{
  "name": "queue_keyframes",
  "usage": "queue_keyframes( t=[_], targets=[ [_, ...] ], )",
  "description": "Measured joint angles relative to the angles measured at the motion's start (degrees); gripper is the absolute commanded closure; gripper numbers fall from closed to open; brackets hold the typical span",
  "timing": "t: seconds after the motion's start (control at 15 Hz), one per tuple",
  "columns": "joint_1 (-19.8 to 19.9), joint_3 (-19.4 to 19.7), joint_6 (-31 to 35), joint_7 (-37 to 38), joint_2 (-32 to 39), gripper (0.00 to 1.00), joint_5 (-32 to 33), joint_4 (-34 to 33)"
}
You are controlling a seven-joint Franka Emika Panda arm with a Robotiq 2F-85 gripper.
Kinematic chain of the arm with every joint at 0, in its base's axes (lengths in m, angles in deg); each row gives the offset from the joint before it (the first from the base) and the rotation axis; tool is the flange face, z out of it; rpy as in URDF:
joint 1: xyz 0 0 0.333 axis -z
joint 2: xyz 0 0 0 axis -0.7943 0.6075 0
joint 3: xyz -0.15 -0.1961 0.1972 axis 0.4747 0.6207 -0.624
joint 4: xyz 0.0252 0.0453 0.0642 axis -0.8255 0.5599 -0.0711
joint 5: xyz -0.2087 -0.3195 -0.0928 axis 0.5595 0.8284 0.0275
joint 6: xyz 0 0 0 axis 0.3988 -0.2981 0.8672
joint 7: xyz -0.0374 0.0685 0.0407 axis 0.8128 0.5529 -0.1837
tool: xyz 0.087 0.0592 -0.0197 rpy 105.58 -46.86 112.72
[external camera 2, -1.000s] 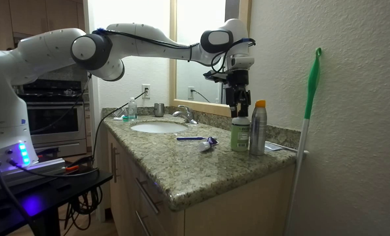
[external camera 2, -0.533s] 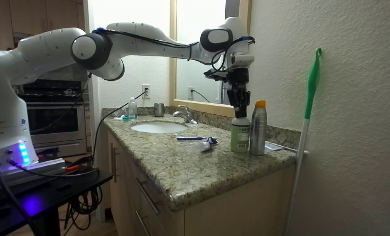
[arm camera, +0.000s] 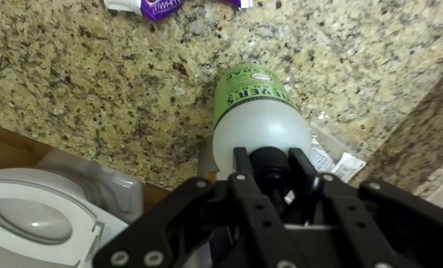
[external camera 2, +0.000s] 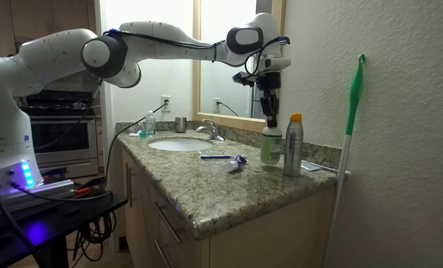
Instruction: Move the green and white pump bottle to the left side of the counter
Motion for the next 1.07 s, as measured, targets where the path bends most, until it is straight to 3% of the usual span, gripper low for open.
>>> queue_keyframes(
  t=[0.27, 0.67, 0.73, 0.93, 1.0, 1.07],
  targets=[
    [-0.21, -2.56, -3.63, -11.35, -4.92, 0.92, -0.88, -0.11],
    [0.16, -2.8, -6.35, -31.26, -10.29, 0.92, -0.71, -0.12],
    [0.27, -2.81, -6.78, -34.64, -10.78, 0.7, -0.71, -0.11],
    [0.34, -2.93, -9.37, -40.62, -12.0, 0.7, -0.71, -0.06],
    [0.34, -3.03, -9.47, -41.03, -12.14, 0.92, -0.71, -0.04],
    [0.34, -3.06, -9.49, -41.22, -12.15, 0.92, -0.71, 0.0]
  ],
)
